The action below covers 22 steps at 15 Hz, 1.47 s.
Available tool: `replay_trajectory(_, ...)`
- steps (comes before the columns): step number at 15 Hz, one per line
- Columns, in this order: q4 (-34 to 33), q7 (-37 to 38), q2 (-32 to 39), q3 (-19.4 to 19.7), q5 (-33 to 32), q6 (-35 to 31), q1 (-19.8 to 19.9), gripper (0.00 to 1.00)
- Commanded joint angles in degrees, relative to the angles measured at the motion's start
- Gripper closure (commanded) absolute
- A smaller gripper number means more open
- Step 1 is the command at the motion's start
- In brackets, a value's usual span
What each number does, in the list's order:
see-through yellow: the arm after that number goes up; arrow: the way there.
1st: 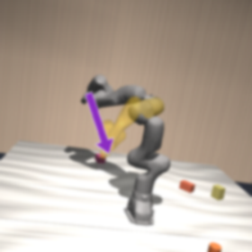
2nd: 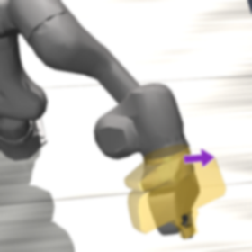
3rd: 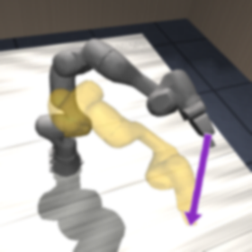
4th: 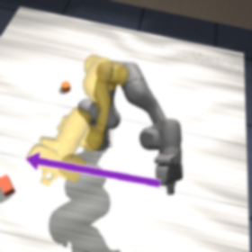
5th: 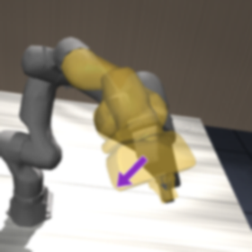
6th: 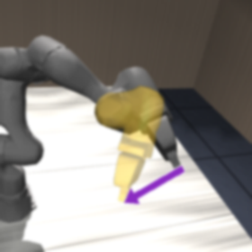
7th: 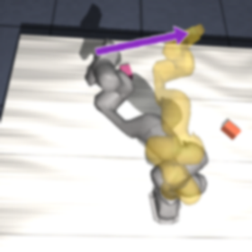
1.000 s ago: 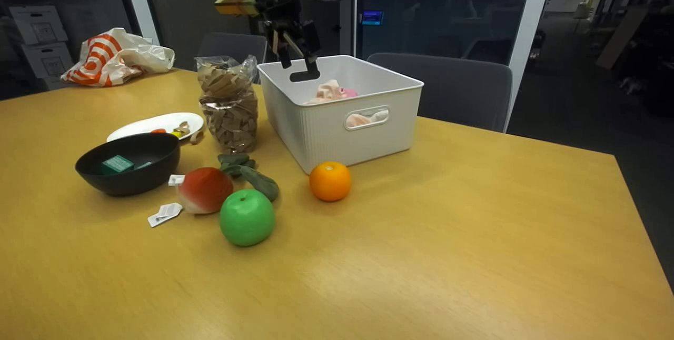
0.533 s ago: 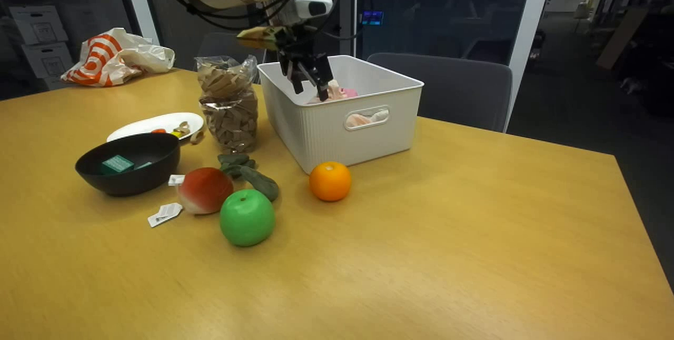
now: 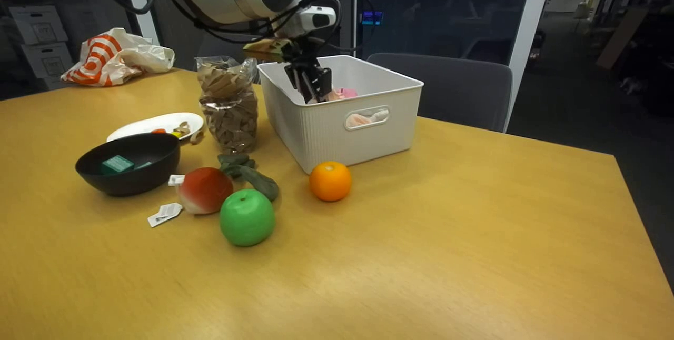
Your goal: Remove the peach shirt from the basket, then unfold it
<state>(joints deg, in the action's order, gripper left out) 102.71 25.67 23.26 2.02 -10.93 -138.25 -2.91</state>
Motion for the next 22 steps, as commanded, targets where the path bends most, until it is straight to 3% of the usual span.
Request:
replay_trajectory(1,-0.20,-0.68,-0.61,1.17,0.23,-1.48,-1.74,0.79)
replay_trajectory(3,0.47,-0.55,-1.44,1.20,0.13,-1.76,-2.14,0.95)
replay_trajectory(6,1.29,-0.19,-3.39,1.44,-0.38,-1.65,-2.67,1.00)
replay_trajectory(7,1.56,0.03,-4.35,1.64,-0.90,-1.76,-2.90,0.96)
replay_trajectory(14,5.22,0.99,-14.13,1.34,-3.37,-3.41,-3.63,0.95)
replay_trajectory(22,9.74,7.27,-27.97,-0.24,-14.20,-3.92,-1.89,0.95)
